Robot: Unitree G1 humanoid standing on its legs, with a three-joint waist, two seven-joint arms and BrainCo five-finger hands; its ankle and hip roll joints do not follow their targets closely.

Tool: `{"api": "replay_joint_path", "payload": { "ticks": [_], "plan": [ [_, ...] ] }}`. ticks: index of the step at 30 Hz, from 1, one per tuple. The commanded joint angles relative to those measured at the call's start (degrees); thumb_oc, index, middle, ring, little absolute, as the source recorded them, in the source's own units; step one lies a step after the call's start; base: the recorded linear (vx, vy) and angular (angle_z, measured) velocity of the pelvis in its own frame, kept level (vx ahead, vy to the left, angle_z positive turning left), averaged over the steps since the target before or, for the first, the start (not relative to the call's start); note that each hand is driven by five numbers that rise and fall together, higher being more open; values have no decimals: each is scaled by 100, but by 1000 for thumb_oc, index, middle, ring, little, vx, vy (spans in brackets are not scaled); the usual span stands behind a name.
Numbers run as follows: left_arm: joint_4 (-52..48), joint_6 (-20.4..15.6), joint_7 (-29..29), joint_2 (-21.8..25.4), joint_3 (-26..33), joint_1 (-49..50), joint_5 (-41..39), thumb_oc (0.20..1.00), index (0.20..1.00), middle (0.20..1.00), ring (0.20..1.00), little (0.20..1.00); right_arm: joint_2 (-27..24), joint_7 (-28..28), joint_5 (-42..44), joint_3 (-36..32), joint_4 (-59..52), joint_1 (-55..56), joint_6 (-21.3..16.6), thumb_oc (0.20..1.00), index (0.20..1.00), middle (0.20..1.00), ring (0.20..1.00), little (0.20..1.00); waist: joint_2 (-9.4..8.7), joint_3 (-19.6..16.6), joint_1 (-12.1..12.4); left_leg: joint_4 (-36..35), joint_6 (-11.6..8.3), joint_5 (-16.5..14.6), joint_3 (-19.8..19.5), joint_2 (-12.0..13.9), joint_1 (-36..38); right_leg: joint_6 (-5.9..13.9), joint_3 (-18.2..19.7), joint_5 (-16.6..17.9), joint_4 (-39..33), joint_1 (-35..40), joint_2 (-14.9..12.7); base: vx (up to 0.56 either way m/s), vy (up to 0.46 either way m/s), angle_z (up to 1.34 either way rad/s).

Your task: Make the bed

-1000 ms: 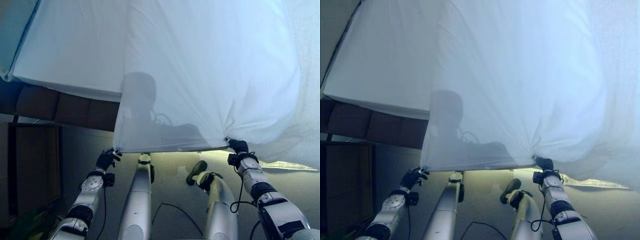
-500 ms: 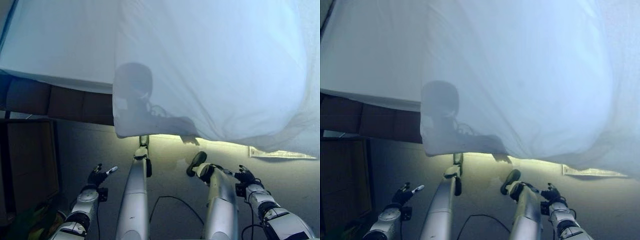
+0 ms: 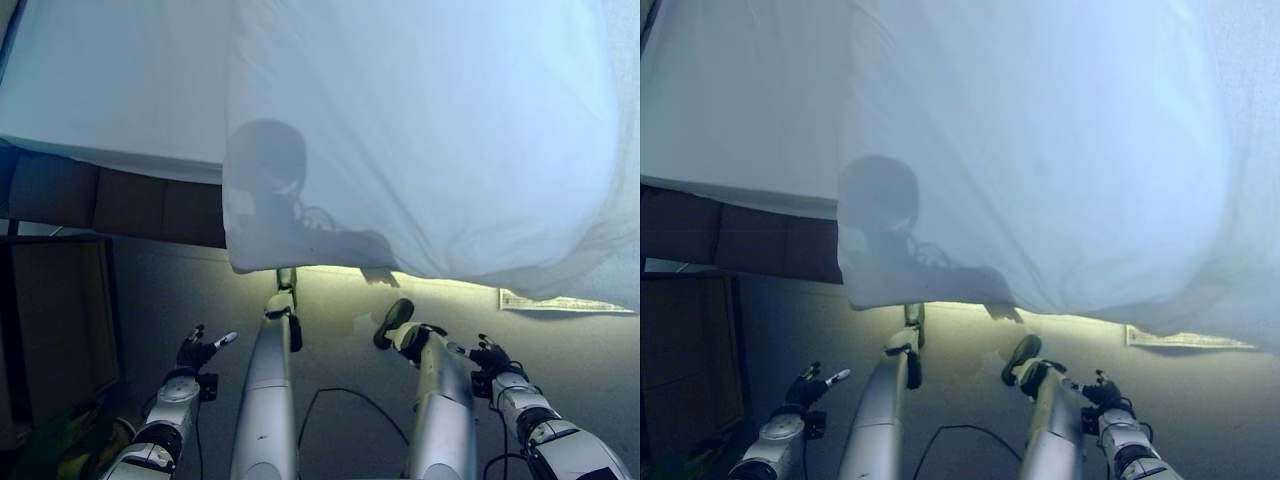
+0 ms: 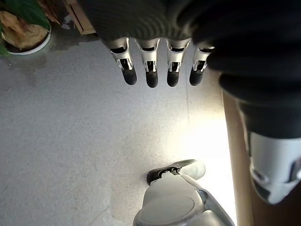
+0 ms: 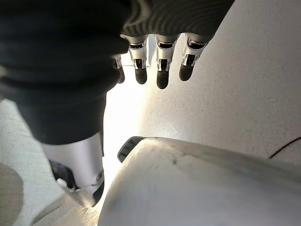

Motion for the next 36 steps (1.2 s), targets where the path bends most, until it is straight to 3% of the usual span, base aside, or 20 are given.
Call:
{"api": "replay_joint_path", "payload": {
  "ticks": [1, 8, 20, 24, 28, 36],
  "plan": [
    [-812, -192, 380, 213, 222, 774, 274, 1000, 1000, 1000, 1000, 1000, -291, -362, -112, -371, -865, 832, -247, 1000, 1000, 1000, 1000, 1000, 76, -61, -17, 446, -153, -662, 229, 153, 53, 491, 190, 1260, -1490, 97, -220, 18, -6, 6],
    [-2324, -570, 1088, 288, 923, 1390, 273, 1000, 1000, 1000, 1000, 1000, -221, -967, -174, -1046, -2599, 1494, -631, 1000, 1000, 1000, 1000, 1000, 61, -61, -44, 291, -184, -686, 202, 183, 598, 583, 20, 1256, -1658, 728, -283, 25, -14, 6],
    [-4136, -1154, 1373, 139, 1656, 1710, -309, 1000, 1000, 1000, 1000, 1000, 236, -1343, 299, -1891, -4128, 1921, -1106, 1000, 1000, 1000, 1000, 1000, 61, -61, 19, -15, -219, -733, 100, 185, 1781, 697, -286, 1195, -1916, 1991, -281, 58, -18, 6],
    [-4709, -1372, 1761, 11, 1973, 1669, -289, 1000, 1000, 1000, 1000, 1000, 505, -1772, 386, -2189, -4838, 1881, -1391, 1000, 1000, 1000, 1000, 1000, 80, -61, 38, -155, -224, -756, 98, 195, 2226, 739, -344, 1179, -2001, 2403, -287, 71, -12, 2],
    [-5206, -1578, 2080, -7, 2031, 1619, -26, 1000, 1000, 1000, 1000, 1000, 650, -2411, -186, -2285, -5535, 1802, -1577, 1000, 1000, 1000, 1000, 1000, 100, -73, 30, -208, -220, -780, 131, 222, 2505, 779, -350, 1189, -2091, 2671, -288, 50, 1, 1],
    [-5661, -1765, 1910, 31, 1917, 1587, 57, 1000, 1000, 1000, 1000, 1000, 638, -2321, -635, -2153, -6110, 1867, -1674, 1000, 1000, 1000, 1000, 1000, 118, -286, 24, -343, -209, -770, 142, 230, 2742, 815, -341, 1192, -2189, 2855, -288, 61, 10, 0]
  ]
}}
